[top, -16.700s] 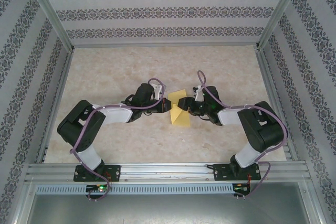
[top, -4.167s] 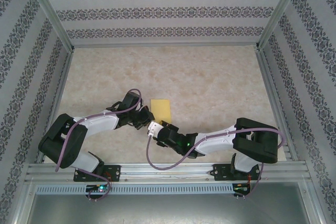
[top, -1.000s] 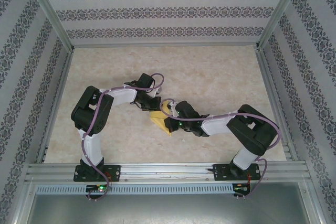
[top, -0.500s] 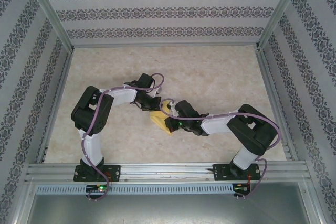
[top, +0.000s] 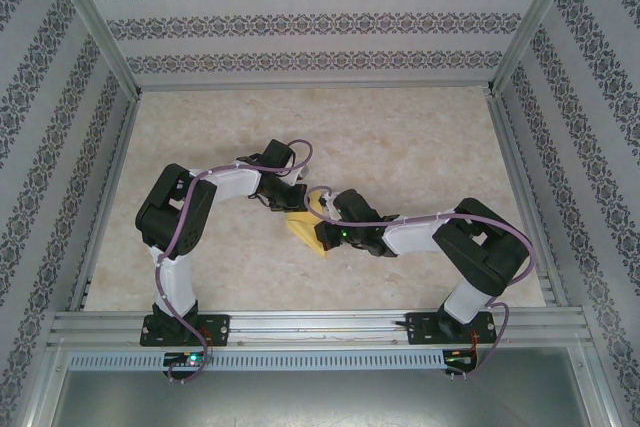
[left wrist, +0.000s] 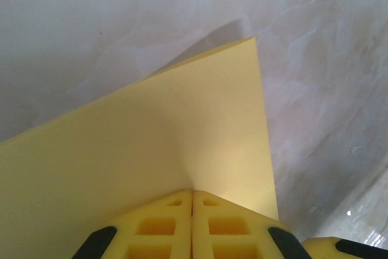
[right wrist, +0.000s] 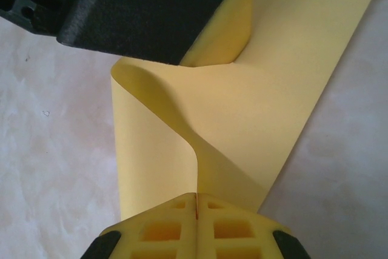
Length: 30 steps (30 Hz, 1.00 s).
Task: Fold a paper plane with a square sheet of paper (fold left side to right side)
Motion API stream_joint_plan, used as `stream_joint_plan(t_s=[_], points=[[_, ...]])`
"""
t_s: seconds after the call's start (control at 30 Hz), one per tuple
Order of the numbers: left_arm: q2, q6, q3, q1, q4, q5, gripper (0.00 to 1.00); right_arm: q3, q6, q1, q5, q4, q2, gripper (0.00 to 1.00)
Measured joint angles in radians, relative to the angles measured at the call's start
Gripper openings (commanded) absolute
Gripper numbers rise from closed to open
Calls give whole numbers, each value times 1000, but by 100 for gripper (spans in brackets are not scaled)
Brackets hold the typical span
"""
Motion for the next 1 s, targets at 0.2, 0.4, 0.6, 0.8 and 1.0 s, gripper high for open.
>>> stream_joint_plan(t_s=[0.2, 0.4, 0.6, 0.8, 1.0], points=[[0, 0, 0, 0, 0, 0, 7, 12, -3, 0, 0, -5, 5, 0], [0, 0, 0, 0, 0, 0, 7, 20, -3, 0, 0, -6, 17, 0], [0, 0, 0, 0, 0, 0, 7, 24, -3, 0, 0, -13, 25, 0], [0, 0, 0, 0, 0, 0, 7, 25, -3, 0, 0, -13, 34, 0], [0, -1, 0, 0, 1, 0, 13, 25, -3, 0, 0, -12, 36, 0]])
